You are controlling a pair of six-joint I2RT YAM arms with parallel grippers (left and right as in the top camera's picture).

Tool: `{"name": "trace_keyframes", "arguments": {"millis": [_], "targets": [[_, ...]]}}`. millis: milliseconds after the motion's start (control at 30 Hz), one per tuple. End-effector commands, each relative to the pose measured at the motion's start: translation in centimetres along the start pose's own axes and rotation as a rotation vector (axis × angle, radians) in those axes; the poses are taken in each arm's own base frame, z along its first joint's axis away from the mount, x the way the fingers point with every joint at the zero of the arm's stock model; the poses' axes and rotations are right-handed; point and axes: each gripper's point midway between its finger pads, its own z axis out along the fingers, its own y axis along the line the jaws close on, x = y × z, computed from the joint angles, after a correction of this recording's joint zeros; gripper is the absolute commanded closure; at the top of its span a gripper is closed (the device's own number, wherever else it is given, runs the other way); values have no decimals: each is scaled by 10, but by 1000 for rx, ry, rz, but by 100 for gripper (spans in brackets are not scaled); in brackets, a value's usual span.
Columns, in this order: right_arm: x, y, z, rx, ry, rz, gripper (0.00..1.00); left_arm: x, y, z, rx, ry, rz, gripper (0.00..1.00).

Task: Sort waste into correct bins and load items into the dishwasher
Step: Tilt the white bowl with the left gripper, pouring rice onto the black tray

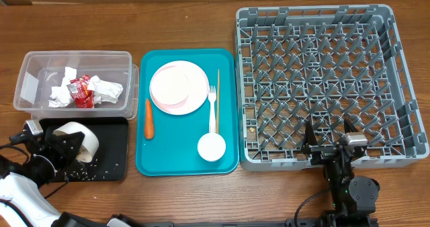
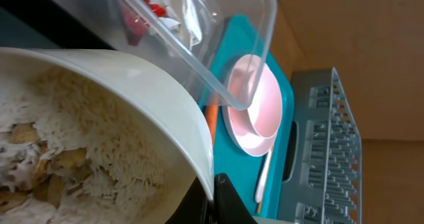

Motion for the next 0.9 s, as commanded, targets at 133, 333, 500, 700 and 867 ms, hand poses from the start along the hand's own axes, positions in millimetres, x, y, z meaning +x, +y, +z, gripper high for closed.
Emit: {"name": "trace_keyframes", "arguments": {"millis": [133, 333, 500, 700, 867], "targets": [[1, -1, 0, 2, -9, 3, 0, 5, -42, -7, 230, -45, 176, 96], [1, -1, 0, 2, -9, 3, 0, 5, -48, -9, 260, -60, 237, 96], [1, -1, 0, 2, -9, 3, 0, 6, -48, -9, 259, -61, 250, 96], [1, -1, 0, 2, -9, 3, 0, 6, -50, -9, 268, -63, 246, 96], [1, -1, 0, 2, -9, 3, 0, 6, -54, -10, 293, -68, 231, 96]]}}
